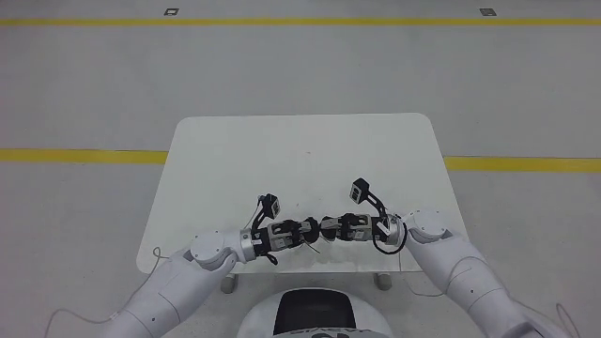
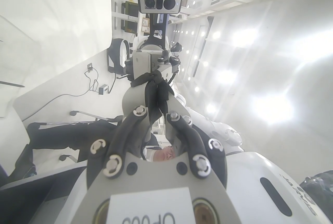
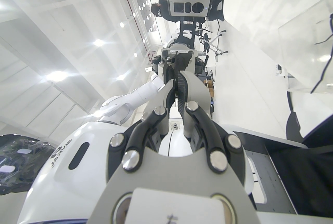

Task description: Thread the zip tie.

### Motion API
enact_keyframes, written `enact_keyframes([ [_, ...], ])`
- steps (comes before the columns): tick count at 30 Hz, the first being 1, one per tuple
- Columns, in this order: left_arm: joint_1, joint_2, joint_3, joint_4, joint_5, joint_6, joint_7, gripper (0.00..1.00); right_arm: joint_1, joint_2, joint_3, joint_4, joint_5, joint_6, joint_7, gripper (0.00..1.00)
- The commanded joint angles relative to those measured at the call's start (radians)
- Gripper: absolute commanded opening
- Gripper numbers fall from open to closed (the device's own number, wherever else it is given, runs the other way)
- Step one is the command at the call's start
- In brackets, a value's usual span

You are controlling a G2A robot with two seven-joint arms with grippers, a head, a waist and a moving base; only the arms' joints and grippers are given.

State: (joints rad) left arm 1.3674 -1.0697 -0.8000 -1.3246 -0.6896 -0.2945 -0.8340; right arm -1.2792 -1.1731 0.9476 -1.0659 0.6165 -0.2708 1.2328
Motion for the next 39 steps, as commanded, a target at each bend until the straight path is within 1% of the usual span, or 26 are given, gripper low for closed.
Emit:
enact_keyframes([
  [1,0.0,0.0,0.0,0.001,-0.001,-0.001,-0.002,0.0,0.0,0.0,0.0,0.001,0.001,-0.001,0.0,0.0],
  [3,-0.001,-0.001,0.0,0.003,-0.002,-0.002,-0.004,0.0,0.0,0.0,0.0,0.002,0.002,0.0,0.0,0.0],
  [5,-0.002,-0.001,0.001,0.005,-0.001,-0.004,-0.006,0.0,0.0,0.0,0.0,0.003,0.002,0.002,0.0,0.63],
  [6,-0.002,-0.001,0.001,0.006,0.0,-0.005,-0.006,0.0,0.0,0.0,0.001,0.003,0.003,0.002,0.0,1.0],
  [11,-0.003,0.0,0.0,0.012,0.015,-0.016,-0.006,0.0,-0.001,0.001,0.007,0.002,0.007,0.0,0.001,1.0],
  [17,-0.001,0.003,-0.011,0.02,0.043,-0.046,0.012,0.0,-0.013,0.007,0.03,-0.005,0.019,-0.008,-0.009,1.0],
  [20,0.003,0.006,-0.026,0.013,0.052,-0.046,0.007,0.0,-0.025,0.008,0.04,-0.013,0.039,-0.016,-0.012,1.0],
  [22,0.008,0.007,-0.048,0.005,0.035,-0.046,-0.017,0.0,-0.029,0.008,0.042,-0.016,0.061,-0.015,0.01,1.0],
  [25,0.022,0.011,-0.081,-0.017,0.036,-0.046,-0.051,0.0,-0.029,0.008,0.043,-0.015,0.063,-0.015,0.012,1.0],
  [31,0.022,0.011,-0.081,-0.017,0.036,-0.046,-0.051,0.0,-0.029,0.008,0.043,-0.015,0.063,-0.015,0.012,1.0],
  [33,0.022,0.011,-0.082,-0.016,0.044,-0.04,-0.023,0.0,-0.029,0.008,0.043,-0.015,0.063,-0.015,0.012,1.0],
  [34,0.022,0.012,-0.085,-0.012,0.046,-0.042,-0.019,0.0,-0.029,0.008,0.043,-0.015,0.063,-0.015,0.012,1.0],
  [35,0.023,0.013,-0.09,-0.009,0.041,-0.045,-0.019,0.0,-0.029,0.008,0.043,-0.017,0.06,-0.015,0.004,1.0],
  [37,0.026,0.017,-0.108,-0.005,0.037,-0.046,-0.03,0.0,-0.029,0.012,0.047,-0.04,0.009,-0.008,-0.046,1.0],
  [39,0.036,0.023,-0.135,-0.007,0.031,-0.046,-0.038,0.0,-0.028,0.019,0.058,-0.071,-0.054,0.004,-0.08,1.0],
])
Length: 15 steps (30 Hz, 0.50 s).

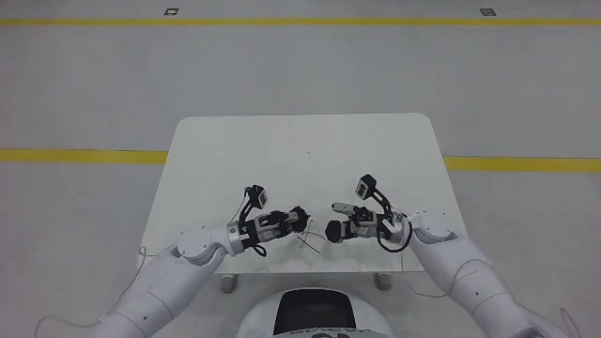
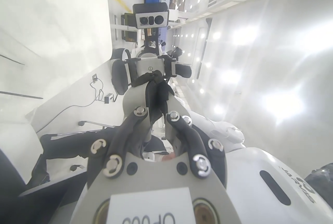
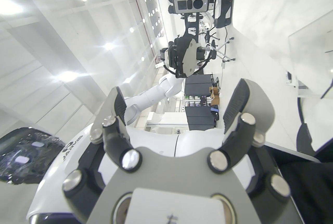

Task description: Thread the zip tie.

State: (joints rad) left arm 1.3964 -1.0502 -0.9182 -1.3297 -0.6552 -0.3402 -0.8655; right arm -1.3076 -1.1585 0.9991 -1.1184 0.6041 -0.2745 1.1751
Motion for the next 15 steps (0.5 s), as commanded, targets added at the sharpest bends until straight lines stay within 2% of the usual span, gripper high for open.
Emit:
enact_keyframes([
  [1,0.011,0.007,-0.029,-0.006,-0.003,0.0,-0.014,0.0,0.0,0.008,0.011,-0.034,-0.07,0.016,-0.037,1.0],
  [6,0.046,0.019,-0.088,-0.026,-0.004,0.0,-0.036,0.0,-0.004,0.027,0.023,-0.124,-0.272,0.072,-0.134,1.0],
  [9,0.062,0.023,-0.111,-0.047,0.014,0.0,-0.051,0.0,-0.036,0.04,0.032,-0.185,-0.38,0.044,-0.16,1.0],
  [15,0.078,0.019,-0.115,-0.08,0.027,0.0,-0.095,0.0,-0.036,0.04,0.032,-0.185,-0.38,0.044,-0.16,1.0],
])
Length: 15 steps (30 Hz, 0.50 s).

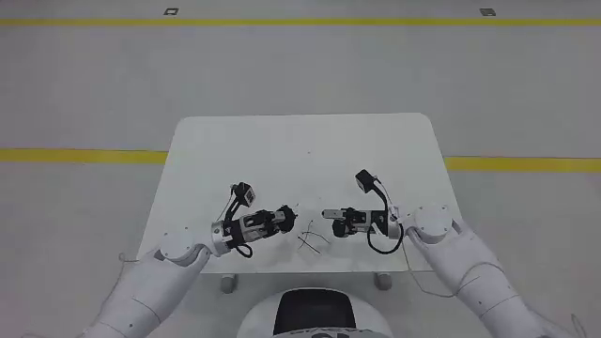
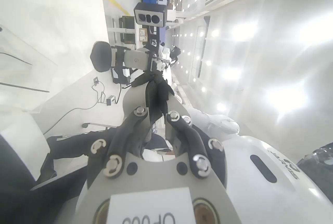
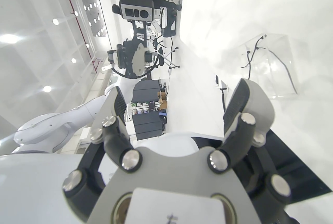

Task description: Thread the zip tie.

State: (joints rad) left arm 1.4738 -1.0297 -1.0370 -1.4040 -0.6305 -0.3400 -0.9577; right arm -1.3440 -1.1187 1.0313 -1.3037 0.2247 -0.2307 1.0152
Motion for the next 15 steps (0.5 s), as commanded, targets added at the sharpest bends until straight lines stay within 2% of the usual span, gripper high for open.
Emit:
enact_keyframes([
  [1,0.001,-0.004,0.004,-0.01,0.004,0.0,-0.003,0.0,0.0,0.0,0.0,0.0,-0.001,0.0,0.0,1.0],
  [5,0.002,-0.013,0.0,-0.02,0.016,0.0,-0.002,0.0,0.0,0.0,0.0,0.0,-0.001,0.0,0.0,1.0],
  [9,0.015,-0.02,-0.031,-0.021,0.016,0.0,-0.005,0.0,0.007,0.001,-0.005,-0.016,-0.039,0.015,-0.019,1.0],
  [15,0.06,-0.024,-0.111,-0.038,0.016,0.0,-0.008,0.0,0.068,0.005,-0.051,-0.106,-0.289,0.159,-0.038,1.0],
])
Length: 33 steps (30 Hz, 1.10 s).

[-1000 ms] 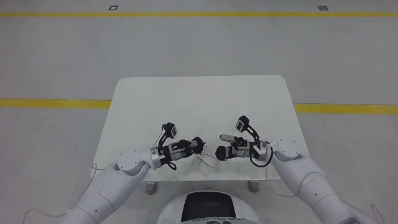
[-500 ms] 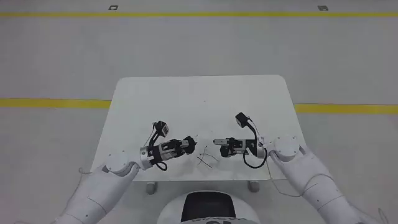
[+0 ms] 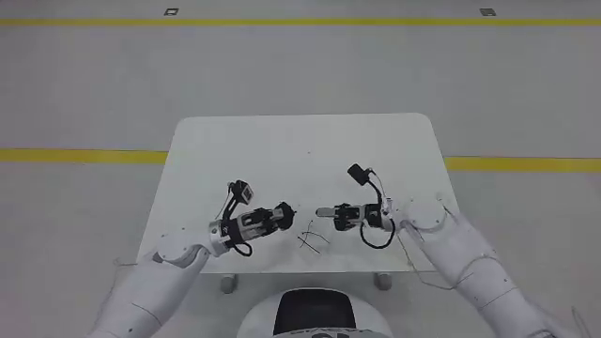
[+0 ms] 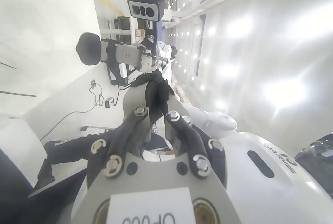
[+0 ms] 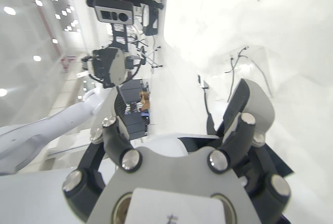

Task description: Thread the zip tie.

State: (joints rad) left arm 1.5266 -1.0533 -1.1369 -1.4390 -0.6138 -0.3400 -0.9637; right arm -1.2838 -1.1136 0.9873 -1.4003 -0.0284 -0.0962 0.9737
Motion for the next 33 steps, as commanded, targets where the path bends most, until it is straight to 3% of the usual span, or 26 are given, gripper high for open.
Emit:
enact_keyframes([
  [1,0.017,-0.001,-0.028,-0.006,0.0,0.0,-0.003,0.0,0.019,0.0,-0.018,-0.026,-0.079,0.057,-0.004,1.0],
  [4,0.038,-0.004,-0.059,-0.013,0.002,0.0,-0.006,0.0,0.041,-0.002,-0.05,-0.059,-0.169,0.116,0.001,1.0],
  [6,0.049,-0.008,-0.076,-0.013,0.003,0.0,-0.014,0.0,0.054,-0.002,-0.089,-0.093,-0.264,0.115,0.026,1.0],
  [11,0.059,-0.02,-0.089,-0.01,0.012,0.0,-0.028,0.0,0.054,-0.002,-0.089,-0.093,-0.264,0.115,0.026,1.0],
  [18,0.043,-0.039,-0.077,0.014,0.024,0.0,-0.043,0.0,0.054,-0.002,-0.097,-0.095,-0.279,0.111,0.021,1.0],
  [25,0.05,-0.05,-0.095,0.016,0.032,0.0,-0.054,0.0,0.149,-0.022,-0.179,-0.084,-0.358,0.119,0.096,1.0],
  [33,0.074,-0.059,-0.129,0.005,0.043,0.0,-0.066,0.0,0.26,-0.075,-0.303,0.024,-0.364,0.101,0.108,1.0],
])
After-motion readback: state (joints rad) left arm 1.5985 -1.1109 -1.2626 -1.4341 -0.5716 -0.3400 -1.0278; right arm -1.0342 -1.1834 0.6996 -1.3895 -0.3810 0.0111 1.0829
